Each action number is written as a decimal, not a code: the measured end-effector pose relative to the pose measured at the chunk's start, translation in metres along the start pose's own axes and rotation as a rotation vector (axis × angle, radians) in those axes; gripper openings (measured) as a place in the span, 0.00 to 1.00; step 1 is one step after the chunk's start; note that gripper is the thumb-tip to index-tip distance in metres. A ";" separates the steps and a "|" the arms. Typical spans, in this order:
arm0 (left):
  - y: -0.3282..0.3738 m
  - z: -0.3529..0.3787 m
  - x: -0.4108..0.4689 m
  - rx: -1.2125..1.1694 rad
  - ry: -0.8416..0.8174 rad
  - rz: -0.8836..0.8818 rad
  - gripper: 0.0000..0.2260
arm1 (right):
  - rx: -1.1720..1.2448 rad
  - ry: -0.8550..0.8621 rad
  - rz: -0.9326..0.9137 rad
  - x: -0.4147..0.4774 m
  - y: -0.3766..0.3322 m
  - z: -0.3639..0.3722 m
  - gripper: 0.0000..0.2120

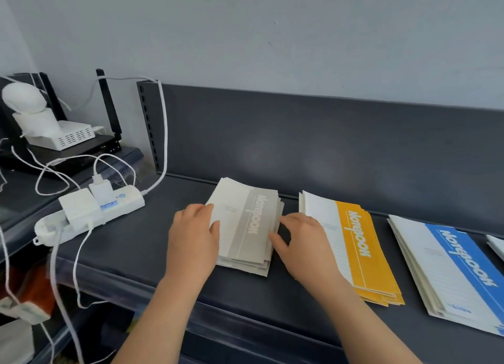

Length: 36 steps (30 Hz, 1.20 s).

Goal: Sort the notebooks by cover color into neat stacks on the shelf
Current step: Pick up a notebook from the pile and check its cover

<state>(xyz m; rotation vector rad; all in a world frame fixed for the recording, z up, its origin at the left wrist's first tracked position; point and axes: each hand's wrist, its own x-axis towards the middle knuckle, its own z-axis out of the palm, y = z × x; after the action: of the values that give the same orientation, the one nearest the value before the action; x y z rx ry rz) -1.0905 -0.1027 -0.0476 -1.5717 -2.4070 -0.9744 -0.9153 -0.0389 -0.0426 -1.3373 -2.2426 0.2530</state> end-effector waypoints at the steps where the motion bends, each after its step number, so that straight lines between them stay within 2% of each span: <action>1: 0.007 0.000 -0.002 -0.026 0.008 0.024 0.16 | 0.004 0.013 0.008 -0.003 0.003 -0.005 0.16; 4: 0.034 0.002 -0.010 -0.116 -0.013 0.106 0.13 | -0.006 0.034 0.048 -0.015 0.022 -0.021 0.20; 8: 0.070 0.013 -0.023 -0.181 -0.043 0.216 0.13 | -0.017 0.077 0.120 -0.036 0.055 -0.046 0.21; 13: 0.125 0.030 -0.047 -0.244 -0.102 0.304 0.15 | -0.069 0.120 0.209 -0.068 0.096 -0.083 0.14; 18: 0.191 0.054 -0.079 -0.272 -0.155 0.367 0.14 | -0.085 0.136 0.281 -0.109 0.151 -0.126 0.21; 22: 0.253 0.075 -0.109 -0.279 -0.180 0.389 0.15 | -0.110 0.146 0.319 -0.145 0.206 -0.166 0.18; 27: 0.333 0.101 -0.154 -0.323 -0.240 0.390 0.16 | -0.156 0.154 0.365 -0.188 0.280 -0.214 0.20; 32: 0.404 0.127 -0.190 -0.353 -0.273 0.423 0.16 | -0.192 0.164 0.402 -0.225 0.342 -0.257 0.15; 36: 0.448 0.145 -0.208 -0.355 -0.313 0.459 0.16 | -0.191 0.171 0.469 -0.248 0.383 -0.281 0.20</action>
<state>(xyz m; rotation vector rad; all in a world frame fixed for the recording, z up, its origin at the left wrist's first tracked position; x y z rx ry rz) -0.5766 -0.0679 -0.0454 -2.4210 -1.9499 -1.1669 -0.3822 -0.0905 -0.0415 -1.9033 -1.8252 0.0805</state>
